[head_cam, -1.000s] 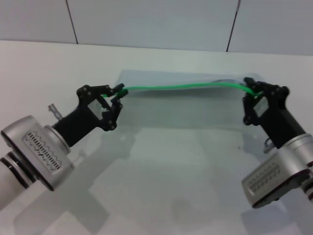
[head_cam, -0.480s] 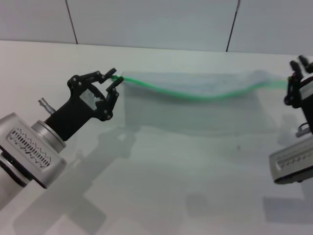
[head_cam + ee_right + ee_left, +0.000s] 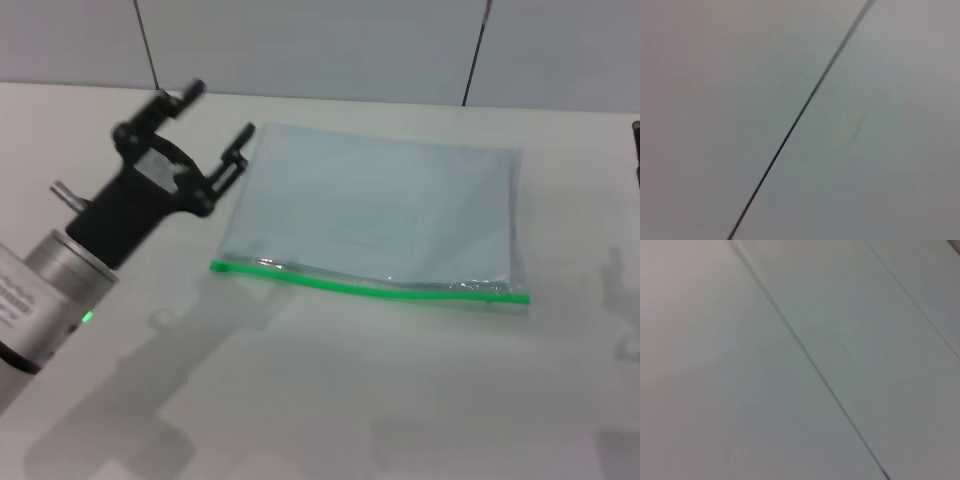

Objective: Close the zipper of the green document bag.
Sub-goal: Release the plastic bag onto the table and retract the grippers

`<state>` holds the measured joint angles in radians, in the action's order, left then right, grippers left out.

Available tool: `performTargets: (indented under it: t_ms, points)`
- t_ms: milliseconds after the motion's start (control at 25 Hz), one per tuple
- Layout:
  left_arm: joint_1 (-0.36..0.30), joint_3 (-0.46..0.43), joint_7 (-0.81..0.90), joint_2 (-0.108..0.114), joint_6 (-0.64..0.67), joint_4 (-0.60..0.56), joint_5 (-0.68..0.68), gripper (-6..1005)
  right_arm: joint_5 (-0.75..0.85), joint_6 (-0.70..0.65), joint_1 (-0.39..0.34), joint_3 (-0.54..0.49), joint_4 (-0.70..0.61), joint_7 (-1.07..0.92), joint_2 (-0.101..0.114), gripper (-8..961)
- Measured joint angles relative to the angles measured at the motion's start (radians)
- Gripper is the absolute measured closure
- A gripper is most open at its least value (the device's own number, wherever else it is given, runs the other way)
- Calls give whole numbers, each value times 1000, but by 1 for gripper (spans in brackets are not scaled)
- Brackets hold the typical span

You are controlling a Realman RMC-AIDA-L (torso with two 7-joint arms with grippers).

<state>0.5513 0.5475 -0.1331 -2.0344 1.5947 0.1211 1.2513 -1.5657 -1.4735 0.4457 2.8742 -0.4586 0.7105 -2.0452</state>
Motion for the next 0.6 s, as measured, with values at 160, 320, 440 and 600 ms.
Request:
performTargets:
  t_ms: [160, 320, 440, 600]
  points:
    - [-2, 0, 126, 3, 25, -4, -73, 472, 6, -39, -2, 1, -1, -161, 0, 423]
    - [-7, -1, 222, 4, 32, -13, -134, 280, 49, -70, -2, 2, 2, -303, 2, 229]
    - [-16, -1, 276, 4, 41, -16, -165, 255, 72, -76, 0, 2, 8, -370, 4, 146]
    - [-19, -1, 305, 5, 44, -27, -170, 229, 84, -101, -1, 2, 15, -407, 4, 94]
